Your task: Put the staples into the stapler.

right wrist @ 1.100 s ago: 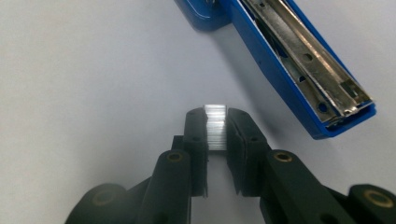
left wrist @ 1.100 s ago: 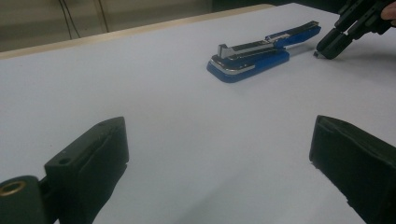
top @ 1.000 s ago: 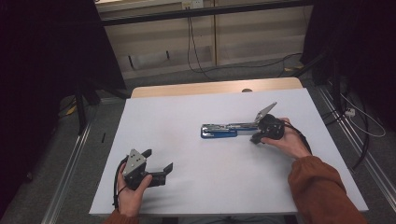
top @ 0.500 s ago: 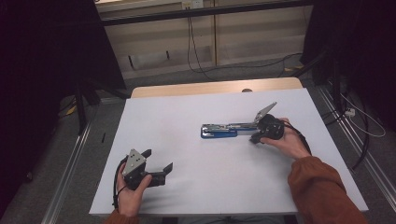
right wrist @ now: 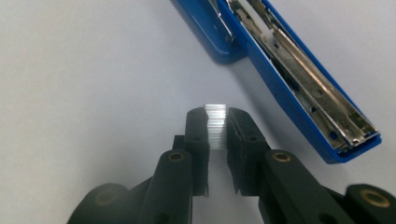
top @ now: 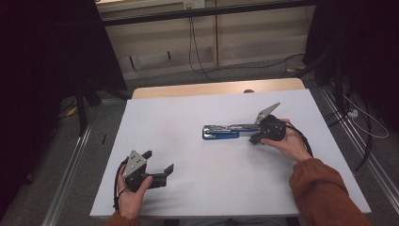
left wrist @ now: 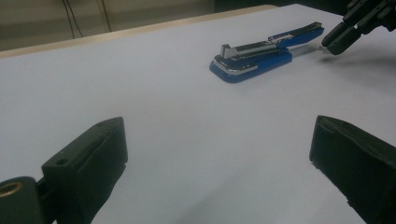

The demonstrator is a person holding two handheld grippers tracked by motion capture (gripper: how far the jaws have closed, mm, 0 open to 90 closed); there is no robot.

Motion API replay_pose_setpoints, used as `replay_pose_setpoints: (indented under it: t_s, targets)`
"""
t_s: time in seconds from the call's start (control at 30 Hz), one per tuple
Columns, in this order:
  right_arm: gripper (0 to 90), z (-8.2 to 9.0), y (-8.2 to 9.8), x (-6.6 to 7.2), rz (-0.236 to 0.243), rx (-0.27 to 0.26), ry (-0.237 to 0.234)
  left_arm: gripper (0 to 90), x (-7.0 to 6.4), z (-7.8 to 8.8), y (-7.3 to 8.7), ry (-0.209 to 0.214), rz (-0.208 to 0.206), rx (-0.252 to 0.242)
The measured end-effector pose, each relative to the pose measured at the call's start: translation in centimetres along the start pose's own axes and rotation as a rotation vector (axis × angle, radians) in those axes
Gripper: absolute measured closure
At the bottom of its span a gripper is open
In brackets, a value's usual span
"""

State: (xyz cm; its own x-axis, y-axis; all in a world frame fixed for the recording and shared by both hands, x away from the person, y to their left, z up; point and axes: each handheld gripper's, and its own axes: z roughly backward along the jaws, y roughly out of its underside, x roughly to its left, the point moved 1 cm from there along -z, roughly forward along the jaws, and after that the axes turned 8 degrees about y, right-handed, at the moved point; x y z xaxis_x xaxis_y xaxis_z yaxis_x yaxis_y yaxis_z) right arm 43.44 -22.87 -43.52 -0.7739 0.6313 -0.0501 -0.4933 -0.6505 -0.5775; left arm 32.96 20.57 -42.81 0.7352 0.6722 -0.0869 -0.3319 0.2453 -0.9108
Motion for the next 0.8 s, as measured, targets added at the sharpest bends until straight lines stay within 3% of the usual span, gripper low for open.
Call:
replay_pose_setpoints:
  t_s: [0.27, 0.8]
  targets:
    - [79.0, 0.3, -0.6, 0.5, 0.009, -0.037, -0.006, 4.3, 0.0, -0.1, 0.0, 0.000, -0.001, 0.003]
    - [79.0, 1.3, -1.6, 0.9, -0.022, -0.106, -0.037, 4.4, 0.0, -0.2, 0.0, 0.006, -0.007, 0.011]
